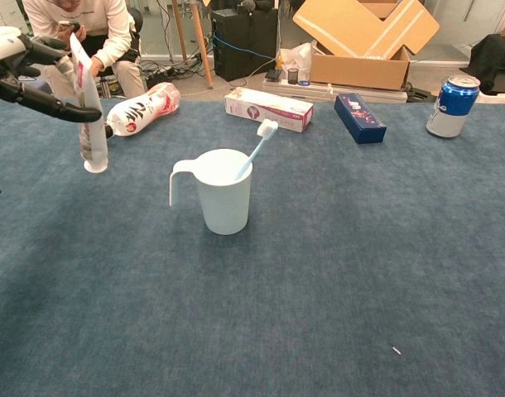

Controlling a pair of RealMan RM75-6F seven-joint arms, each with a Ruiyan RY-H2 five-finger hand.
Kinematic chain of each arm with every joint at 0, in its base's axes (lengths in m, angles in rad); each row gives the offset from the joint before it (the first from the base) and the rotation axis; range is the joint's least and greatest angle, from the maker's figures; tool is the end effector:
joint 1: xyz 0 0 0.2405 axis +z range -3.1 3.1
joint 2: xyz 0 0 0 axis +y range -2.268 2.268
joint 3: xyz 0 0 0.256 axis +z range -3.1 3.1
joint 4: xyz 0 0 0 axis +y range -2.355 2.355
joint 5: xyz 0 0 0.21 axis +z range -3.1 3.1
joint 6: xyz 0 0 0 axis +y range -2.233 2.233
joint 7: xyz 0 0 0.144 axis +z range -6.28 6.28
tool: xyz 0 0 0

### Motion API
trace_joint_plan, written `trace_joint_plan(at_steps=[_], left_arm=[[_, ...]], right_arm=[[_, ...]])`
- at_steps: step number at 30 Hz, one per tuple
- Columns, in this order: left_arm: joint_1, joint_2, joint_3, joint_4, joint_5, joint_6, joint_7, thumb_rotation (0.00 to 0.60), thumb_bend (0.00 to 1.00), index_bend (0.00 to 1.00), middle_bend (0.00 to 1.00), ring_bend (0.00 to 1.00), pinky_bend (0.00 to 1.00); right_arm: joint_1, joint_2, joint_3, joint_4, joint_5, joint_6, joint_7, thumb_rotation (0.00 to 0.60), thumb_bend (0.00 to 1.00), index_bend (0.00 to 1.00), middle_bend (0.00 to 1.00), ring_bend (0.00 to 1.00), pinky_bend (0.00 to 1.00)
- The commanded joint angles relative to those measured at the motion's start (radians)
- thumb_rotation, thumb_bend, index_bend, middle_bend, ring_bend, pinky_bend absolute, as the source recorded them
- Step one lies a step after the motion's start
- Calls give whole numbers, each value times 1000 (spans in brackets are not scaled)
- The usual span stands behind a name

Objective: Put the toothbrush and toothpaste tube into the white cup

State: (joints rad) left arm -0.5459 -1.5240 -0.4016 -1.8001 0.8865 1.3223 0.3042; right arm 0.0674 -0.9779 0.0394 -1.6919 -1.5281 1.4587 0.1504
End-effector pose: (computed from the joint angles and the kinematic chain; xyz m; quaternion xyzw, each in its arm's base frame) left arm -0.1479 0.3248 0.0579 -0.4796 -0.5337 -0.5048 0.4799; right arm -0.3063 -0.1727 0.1897 0.5870 -0.4236 0.4041 0.5593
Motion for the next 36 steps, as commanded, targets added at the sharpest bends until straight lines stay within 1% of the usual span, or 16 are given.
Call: trace_joint_plan(at_steps=[1,8,15,20,23,30,36], left_arm=[[-20,2,-14,-24,4,16,32,600,433,610,11,0,0],[-47,10,-30,-82,8,50,88,600,432,610,11,0,0],[-91,-4,-45,-116,2,53,126,600,433,609,13,0,0],[-131,-33,-72,-130,-64,37,138,600,432,607,13,0,0],[-152,-45,-80,-128,-96,30,149,600,433,607,13,0,0],[-184,-64,-92,-138,-119,33,148,600,433,607,13,0,0],[-216,-85,-93,-153,-135,37,160,600,433,607,14,0,0]], right_arm=[[0,1,0,0,-1,1,2,600,0,0,0,0,150],[-3,2,-3,-3,-8,6,3,600,0,0,0,0,150],[-1,-1,-4,-3,-9,3,-5,600,0,0,0,0,150],[-1,-1,-3,-3,-6,1,-6,600,0,0,0,0,150],[-2,0,-4,-3,-9,3,-4,600,0,0,0,0,150],[-3,4,-3,-1,-8,6,6,600,0,0,0,0,150],[-2,2,-4,-2,-11,5,3,600,0,0,0,0,150]])
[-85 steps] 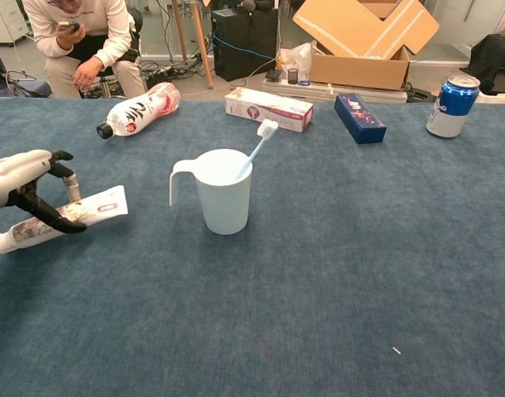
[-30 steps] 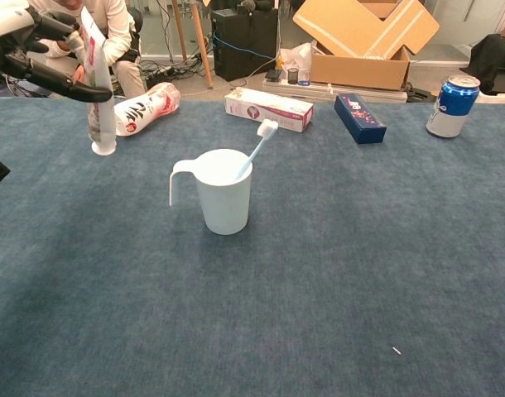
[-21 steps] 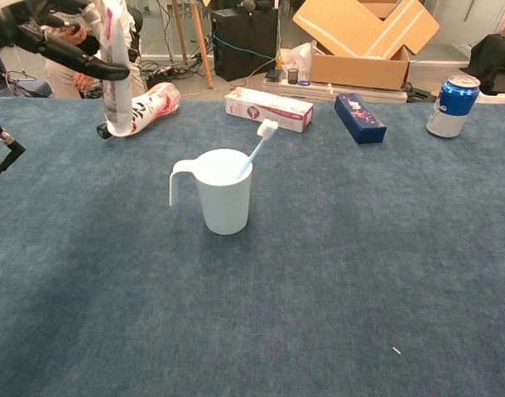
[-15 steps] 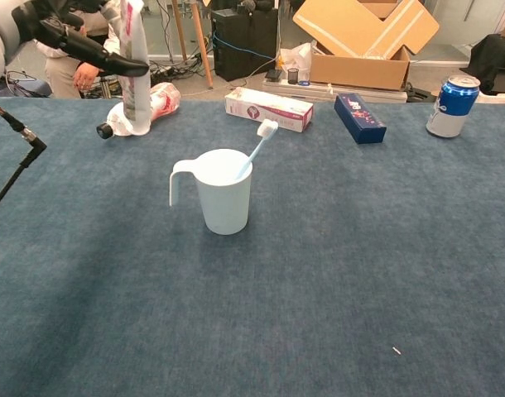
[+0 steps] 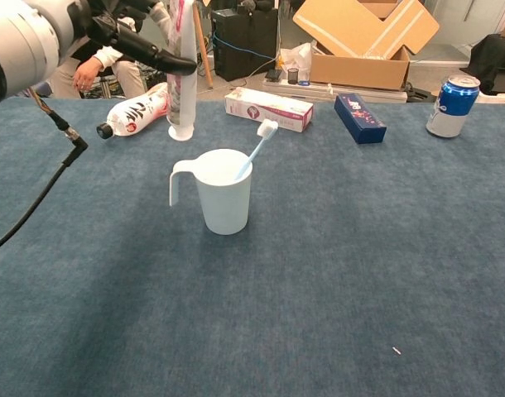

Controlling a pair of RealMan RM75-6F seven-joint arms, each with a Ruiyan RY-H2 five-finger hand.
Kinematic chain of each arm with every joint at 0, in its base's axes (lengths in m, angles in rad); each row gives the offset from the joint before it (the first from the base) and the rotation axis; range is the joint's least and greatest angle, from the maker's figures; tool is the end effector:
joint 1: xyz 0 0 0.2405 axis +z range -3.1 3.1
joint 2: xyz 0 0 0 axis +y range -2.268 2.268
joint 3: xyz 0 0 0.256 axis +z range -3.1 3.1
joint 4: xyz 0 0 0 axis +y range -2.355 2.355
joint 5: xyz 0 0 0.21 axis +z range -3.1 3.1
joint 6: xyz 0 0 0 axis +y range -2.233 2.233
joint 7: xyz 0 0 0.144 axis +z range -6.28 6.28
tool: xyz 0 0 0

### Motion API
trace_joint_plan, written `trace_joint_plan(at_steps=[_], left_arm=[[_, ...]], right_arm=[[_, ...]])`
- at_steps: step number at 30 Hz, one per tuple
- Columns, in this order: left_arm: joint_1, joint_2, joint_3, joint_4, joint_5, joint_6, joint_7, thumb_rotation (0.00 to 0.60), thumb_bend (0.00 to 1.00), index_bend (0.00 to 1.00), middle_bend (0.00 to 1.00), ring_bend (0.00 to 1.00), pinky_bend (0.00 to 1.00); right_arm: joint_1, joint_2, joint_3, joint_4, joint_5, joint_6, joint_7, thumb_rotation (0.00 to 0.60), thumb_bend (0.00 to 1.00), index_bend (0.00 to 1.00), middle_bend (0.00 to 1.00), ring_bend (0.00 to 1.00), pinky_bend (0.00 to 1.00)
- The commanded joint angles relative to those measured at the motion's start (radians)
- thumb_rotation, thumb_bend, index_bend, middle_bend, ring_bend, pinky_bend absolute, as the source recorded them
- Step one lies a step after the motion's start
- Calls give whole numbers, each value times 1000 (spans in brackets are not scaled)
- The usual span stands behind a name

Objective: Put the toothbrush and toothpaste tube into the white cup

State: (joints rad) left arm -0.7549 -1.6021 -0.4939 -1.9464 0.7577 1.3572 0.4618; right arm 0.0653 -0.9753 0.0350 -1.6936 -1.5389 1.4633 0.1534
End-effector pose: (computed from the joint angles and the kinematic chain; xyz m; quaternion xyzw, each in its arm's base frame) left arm -0.0439 0.3283 0.0482 -0.5156 -0.5343 -0.5393 0.3973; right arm -0.3052 -0.1711 0.1897 0.5894 -0.4227 0.4055 0.5563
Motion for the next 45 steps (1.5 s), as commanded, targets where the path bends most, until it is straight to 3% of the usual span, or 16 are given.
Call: trace_joint_plan(at_steps=[1,22,45], left_arm=[[-10,-10,-1,-8,-11,4,2,600,433,607,14,0,0],[-67,-90,29,53,-49,-7,-13,600,433,607,14,0,0],[-67,-126,47,174,-100,-52,-56,600,432,607,14,0,0]], right_arm=[[0,0,0,0,-1,0,-1,600,0,0,0,0,150],[-5,8,-1,-1,-8,12,17,600,0,0,0,0,150],[-8,13,-1,2,-10,19,28,600,0,0,0,0,150]])
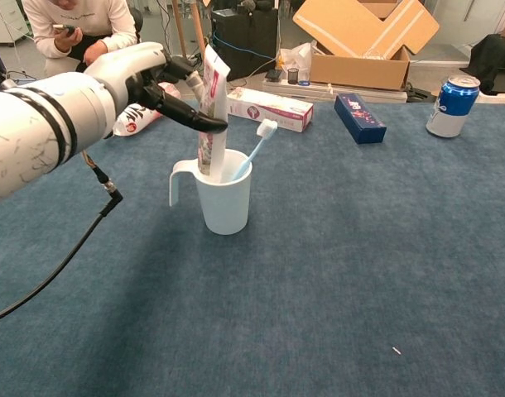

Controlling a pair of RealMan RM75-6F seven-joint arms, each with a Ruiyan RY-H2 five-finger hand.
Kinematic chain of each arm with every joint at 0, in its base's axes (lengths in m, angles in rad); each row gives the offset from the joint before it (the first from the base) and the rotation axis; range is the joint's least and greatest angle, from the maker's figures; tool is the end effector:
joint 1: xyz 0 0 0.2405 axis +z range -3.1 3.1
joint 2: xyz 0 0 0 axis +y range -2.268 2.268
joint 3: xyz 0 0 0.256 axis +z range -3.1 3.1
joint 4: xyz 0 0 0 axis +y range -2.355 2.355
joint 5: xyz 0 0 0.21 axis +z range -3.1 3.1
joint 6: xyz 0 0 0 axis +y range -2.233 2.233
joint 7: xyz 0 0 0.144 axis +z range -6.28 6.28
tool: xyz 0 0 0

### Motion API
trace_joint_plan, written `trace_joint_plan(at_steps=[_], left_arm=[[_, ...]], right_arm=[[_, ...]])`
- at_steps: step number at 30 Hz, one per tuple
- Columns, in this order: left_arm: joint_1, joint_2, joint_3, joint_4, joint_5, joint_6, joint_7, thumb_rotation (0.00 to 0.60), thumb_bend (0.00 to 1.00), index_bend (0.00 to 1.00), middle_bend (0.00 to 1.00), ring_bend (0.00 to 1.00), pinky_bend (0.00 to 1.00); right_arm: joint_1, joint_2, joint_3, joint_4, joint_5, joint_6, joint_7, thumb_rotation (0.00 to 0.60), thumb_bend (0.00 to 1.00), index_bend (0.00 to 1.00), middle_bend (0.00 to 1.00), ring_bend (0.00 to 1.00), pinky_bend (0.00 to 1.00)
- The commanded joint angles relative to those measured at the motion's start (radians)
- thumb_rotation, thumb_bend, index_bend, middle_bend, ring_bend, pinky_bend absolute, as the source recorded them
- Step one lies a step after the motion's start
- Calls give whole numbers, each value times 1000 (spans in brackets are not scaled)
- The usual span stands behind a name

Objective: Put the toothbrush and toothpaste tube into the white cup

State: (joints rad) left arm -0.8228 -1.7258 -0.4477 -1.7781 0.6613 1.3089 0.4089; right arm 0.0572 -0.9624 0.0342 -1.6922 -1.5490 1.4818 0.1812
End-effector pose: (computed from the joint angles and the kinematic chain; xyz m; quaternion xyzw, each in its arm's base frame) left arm -0.0485 0.3338 -0.0069 -0.5206 -0.5817 -0.4939 0.3831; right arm -0.3051 -0.1686 0.1955 0.5850 -0.4218 0.4140 0.5553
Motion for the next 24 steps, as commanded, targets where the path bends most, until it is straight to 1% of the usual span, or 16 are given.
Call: trace_joint_plan(at_steps=[1,16,24], left_arm=[[1,-4,2,10,-7,-6,-4,600,432,607,14,0,0],[13,-21,22,61,-26,-41,-26,600,432,606,14,0,0],[12,-38,21,104,-37,-67,-41,600,432,601,14,0,0]], right_arm=[[0,0,0,0,0,1,1,600,0,0,0,0,150],[-2,1,-1,2,-4,4,3,600,0,0,0,0,150],[-2,1,-1,4,-2,3,4,600,0,0,0,0,150]])
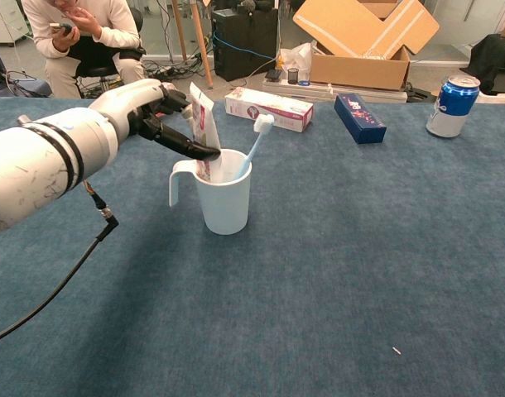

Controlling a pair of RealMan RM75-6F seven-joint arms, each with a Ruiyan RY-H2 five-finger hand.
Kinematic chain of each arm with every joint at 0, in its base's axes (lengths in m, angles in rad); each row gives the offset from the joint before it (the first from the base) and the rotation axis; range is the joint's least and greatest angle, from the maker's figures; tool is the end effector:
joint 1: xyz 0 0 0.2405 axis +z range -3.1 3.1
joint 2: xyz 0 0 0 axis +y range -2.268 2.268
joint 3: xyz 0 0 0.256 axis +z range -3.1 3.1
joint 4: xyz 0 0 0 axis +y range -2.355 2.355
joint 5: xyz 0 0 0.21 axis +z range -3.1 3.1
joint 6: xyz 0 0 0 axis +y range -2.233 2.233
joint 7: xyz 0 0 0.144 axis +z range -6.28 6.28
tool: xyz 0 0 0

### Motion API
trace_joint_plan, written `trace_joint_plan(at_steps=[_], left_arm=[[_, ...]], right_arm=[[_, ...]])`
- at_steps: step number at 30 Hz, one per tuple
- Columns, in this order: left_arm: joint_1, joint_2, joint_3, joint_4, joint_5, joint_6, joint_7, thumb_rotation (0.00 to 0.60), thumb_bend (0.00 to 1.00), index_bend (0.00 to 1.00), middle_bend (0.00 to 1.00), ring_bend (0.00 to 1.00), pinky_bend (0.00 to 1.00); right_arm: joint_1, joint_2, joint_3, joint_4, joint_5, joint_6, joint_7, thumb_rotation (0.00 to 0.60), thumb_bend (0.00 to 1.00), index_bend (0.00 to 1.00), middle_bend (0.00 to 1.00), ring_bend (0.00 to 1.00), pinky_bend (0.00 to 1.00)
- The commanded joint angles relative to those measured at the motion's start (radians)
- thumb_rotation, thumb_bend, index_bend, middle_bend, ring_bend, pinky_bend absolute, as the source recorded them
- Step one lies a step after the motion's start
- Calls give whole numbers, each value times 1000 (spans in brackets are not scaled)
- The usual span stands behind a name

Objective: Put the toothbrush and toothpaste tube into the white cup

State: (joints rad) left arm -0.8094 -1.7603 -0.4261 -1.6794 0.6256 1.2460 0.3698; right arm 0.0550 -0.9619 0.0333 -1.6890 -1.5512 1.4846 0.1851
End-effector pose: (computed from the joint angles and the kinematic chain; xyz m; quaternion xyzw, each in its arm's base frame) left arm -0.0695 0.3381 -0.0290 -0.5163 -0.6071 -0.4638 0.3869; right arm -0.3057 -0.1678 0.1961 0.5848 -0.4216 0.4143 0.5555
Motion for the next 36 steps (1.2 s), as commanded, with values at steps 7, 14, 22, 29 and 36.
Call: trace_joint_plan(at_steps=[7,14,22,29,36], left_arm=[[-2,-14,5,26,-3,-22,-5,600,432,593,14,0,0],[2,-15,9,30,-3,-34,-10,600,433,584,14,0,0],[2,-23,12,51,-12,-48,-12,600,432,572,14,0,0],[1,-28,14,69,-16,-60,-12,600,433,558,14,0,0],[1,-31,14,72,-13,-65,-13,600,432,510,14,0,0]], right_arm=[[-1,1,-1,0,-3,2,1,600,0,0,0,0,150],[-1,2,-1,1,-3,2,4,600,0,0,0,0,150],[-1,2,-1,1,-3,2,5,600,0,0,0,0,150],[-1,3,-1,2,-3,1,8,600,0,0,0,0,150],[1,3,-1,2,-3,-2,9,600,0,0,0,0,150]])
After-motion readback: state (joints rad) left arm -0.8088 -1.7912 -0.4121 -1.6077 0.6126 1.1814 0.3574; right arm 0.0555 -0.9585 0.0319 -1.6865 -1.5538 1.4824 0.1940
